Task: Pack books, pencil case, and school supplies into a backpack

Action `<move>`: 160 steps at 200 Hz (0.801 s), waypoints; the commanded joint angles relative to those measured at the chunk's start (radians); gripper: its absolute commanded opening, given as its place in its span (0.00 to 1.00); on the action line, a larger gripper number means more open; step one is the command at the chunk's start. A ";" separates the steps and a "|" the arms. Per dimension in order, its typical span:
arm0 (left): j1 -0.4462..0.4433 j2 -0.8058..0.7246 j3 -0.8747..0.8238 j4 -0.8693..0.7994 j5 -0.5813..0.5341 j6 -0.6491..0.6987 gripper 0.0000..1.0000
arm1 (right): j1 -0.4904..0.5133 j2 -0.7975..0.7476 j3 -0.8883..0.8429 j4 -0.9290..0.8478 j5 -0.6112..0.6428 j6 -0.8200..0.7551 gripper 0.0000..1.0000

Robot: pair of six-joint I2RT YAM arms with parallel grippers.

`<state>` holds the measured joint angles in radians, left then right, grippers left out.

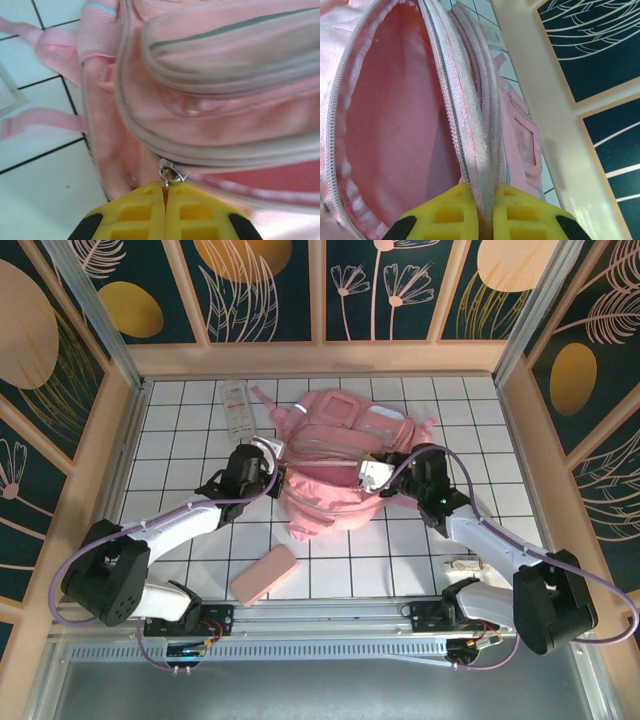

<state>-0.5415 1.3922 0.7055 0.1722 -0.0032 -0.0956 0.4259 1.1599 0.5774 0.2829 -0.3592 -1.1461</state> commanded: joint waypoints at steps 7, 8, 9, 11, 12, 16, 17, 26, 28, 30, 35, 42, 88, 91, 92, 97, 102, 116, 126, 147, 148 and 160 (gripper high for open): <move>0.028 0.011 0.042 0.036 0.133 0.123 0.00 | -0.044 -0.058 -0.021 0.045 -0.071 -0.024 0.38; 0.028 0.011 0.043 0.035 0.141 0.119 0.00 | -0.044 -0.058 -0.021 0.040 -0.075 -0.027 0.40; 0.028 0.011 0.045 0.035 0.148 0.117 0.00 | -0.043 -0.059 -0.020 0.036 -0.079 -0.029 0.41; 0.028 0.012 0.048 0.036 0.167 0.113 0.00 | -0.040 -0.060 -0.019 0.025 -0.087 -0.032 0.44; 0.028 0.012 0.049 0.037 0.174 0.109 0.00 | -0.038 -0.059 -0.018 0.021 -0.090 -0.035 0.45; 0.028 0.013 0.053 0.040 0.206 0.094 0.00 | -0.032 -0.061 -0.015 0.002 -0.098 -0.045 0.49; 0.027 0.012 0.053 0.041 0.214 0.090 0.00 | -0.030 -0.060 -0.014 -0.002 -0.099 -0.048 0.51; 0.020 0.007 0.062 0.051 0.274 0.062 0.00 | -0.001 -0.060 -0.014 -0.014 -0.079 -0.043 0.67; 0.018 0.006 0.063 0.051 0.281 0.055 0.00 | 0.006 -0.058 -0.014 -0.012 -0.072 -0.038 0.74; 0.016 0.004 0.065 0.053 0.286 0.049 0.00 | 0.014 -0.057 -0.016 -0.009 -0.065 -0.031 0.81; 0.004 0.001 0.070 0.055 0.291 0.036 0.00 | 0.036 -0.054 -0.019 0.004 -0.049 -0.013 0.98; -0.013 -0.003 0.078 0.053 0.296 0.023 0.00 | 0.072 -0.051 -0.022 0.032 -0.021 0.041 0.99; -0.067 -0.033 0.112 0.045 0.351 -0.094 0.00 | 0.129 -0.002 0.173 -0.081 -0.001 0.788 0.99; -0.067 -0.038 0.112 0.047 0.353 -0.101 0.00 | 0.128 0.002 0.190 -0.105 -0.015 0.813 0.99; -0.067 -0.039 0.112 0.047 0.353 -0.102 0.00 | 0.128 0.005 0.195 -0.114 -0.020 0.824 0.99; -0.067 -0.044 0.113 0.045 0.355 -0.110 0.00 | 0.128 0.016 0.226 -0.166 -0.047 0.849 0.99; -0.067 -0.049 0.117 0.044 0.360 -0.113 0.00 | 0.128 0.029 0.259 -0.229 -0.053 0.847 0.99; -0.068 -0.053 0.124 0.033 0.382 -0.112 0.00 | 0.191 0.068 0.310 -0.365 0.055 0.744 0.99; -0.068 -0.051 0.132 0.022 0.400 -0.112 0.00 | 0.227 0.089 0.325 -0.427 0.134 0.664 0.99; -0.069 -0.043 0.143 0.023 0.439 -0.112 0.00 | 0.249 0.130 0.364 -0.557 0.187 0.482 0.99; -0.069 -0.043 0.143 0.024 0.440 -0.112 0.00 | 0.250 0.132 0.365 -0.559 0.192 0.477 0.99; -0.069 -0.039 0.146 0.028 0.454 -0.109 0.00 | 0.258 0.152 0.379 -0.583 0.242 0.432 0.99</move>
<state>-0.6098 1.3815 0.7933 0.1429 0.3653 -0.1886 0.6704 1.2648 0.9218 -0.0959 -0.2440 -0.5888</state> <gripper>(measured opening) 0.049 0.992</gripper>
